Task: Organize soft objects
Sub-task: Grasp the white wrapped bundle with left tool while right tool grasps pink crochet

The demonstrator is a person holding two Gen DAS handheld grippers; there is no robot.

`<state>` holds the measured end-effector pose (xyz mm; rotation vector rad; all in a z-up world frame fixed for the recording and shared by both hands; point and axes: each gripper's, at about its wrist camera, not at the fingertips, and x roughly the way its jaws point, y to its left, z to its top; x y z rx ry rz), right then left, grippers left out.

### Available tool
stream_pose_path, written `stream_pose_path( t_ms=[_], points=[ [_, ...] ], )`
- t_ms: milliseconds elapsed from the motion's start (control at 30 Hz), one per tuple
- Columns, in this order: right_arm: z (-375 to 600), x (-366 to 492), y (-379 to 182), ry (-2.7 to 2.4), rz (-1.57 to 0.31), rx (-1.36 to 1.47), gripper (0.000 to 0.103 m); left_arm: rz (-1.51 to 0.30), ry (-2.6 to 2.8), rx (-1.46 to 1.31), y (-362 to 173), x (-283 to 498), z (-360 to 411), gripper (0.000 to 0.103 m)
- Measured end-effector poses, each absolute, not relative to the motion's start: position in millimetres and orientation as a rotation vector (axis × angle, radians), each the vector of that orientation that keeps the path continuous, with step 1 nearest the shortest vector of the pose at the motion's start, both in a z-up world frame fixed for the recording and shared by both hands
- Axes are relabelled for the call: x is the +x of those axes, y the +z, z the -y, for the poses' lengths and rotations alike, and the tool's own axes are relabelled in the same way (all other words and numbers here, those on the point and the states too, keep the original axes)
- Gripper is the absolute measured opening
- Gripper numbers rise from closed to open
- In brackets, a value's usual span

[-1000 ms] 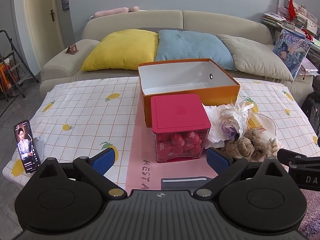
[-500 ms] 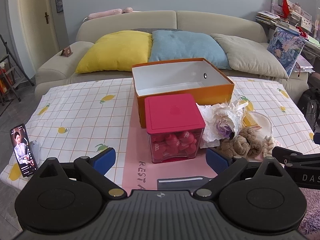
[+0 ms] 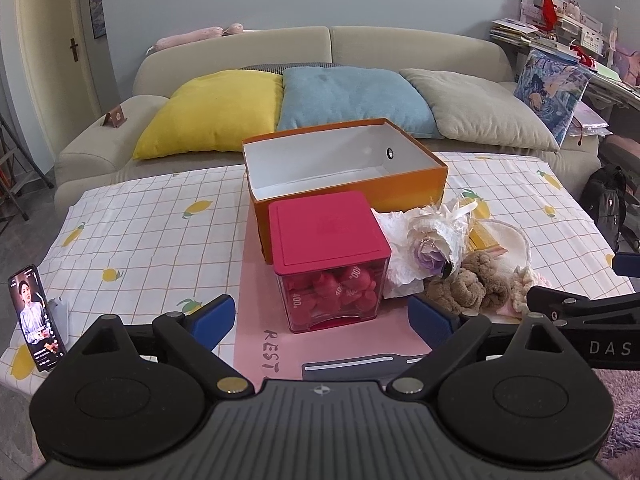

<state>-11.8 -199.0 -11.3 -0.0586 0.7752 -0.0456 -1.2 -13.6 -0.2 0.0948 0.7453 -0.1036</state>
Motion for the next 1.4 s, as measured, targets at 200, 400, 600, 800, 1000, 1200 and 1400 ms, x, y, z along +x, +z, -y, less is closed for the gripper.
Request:
stream_pose_path(
  t_ms=[200, 400, 600, 800, 1000, 1200, 1400],
  points=[
    [199.1, -11.7, -11.3, -0.045, -0.776, -0.058, 0.1, -0.748, -0.104, 0.095, -1.0, -1.0, 14.0, 0.103],
    [203.3, -6.9, -16.3, -0.03, -0.794, -0.041, 0.1, -0.742, -0.146, 0.105, -4.9, 2.2, 14.1, 0.103],
    [211.8, 7.6, -29.9, 0.01, -0.831, -0.027, 0.079, -0.762, -0.237, 0.122, -17.0, 16.0, 12.7, 0.073],
    [223.4, 31.0, -54.3, 0.028, -0.901, 0.024, 0.062, -0.794, -0.371, 0.139, -29.0, 34.0, 26.4, 0.058],
    [243.2, 49.6, -71.9, -0.022, -0.952, 0.08, 0.056, -0.78, -0.514, 0.201, -30.4, 57.6, 61.1, 0.045],
    [273.2, 65.8, -89.0, -0.088, -1.007, 0.135, 0.056, -0.765, -0.579, 0.343, -36.3, 93.3, 102.5, 0.071],
    [299.0, 84.1, -101.8, -0.149, -1.011, 0.16, 0.061, -0.809, -0.622, 0.436, -50.1, 134.9, 132.3, 0.078]
  ],
)
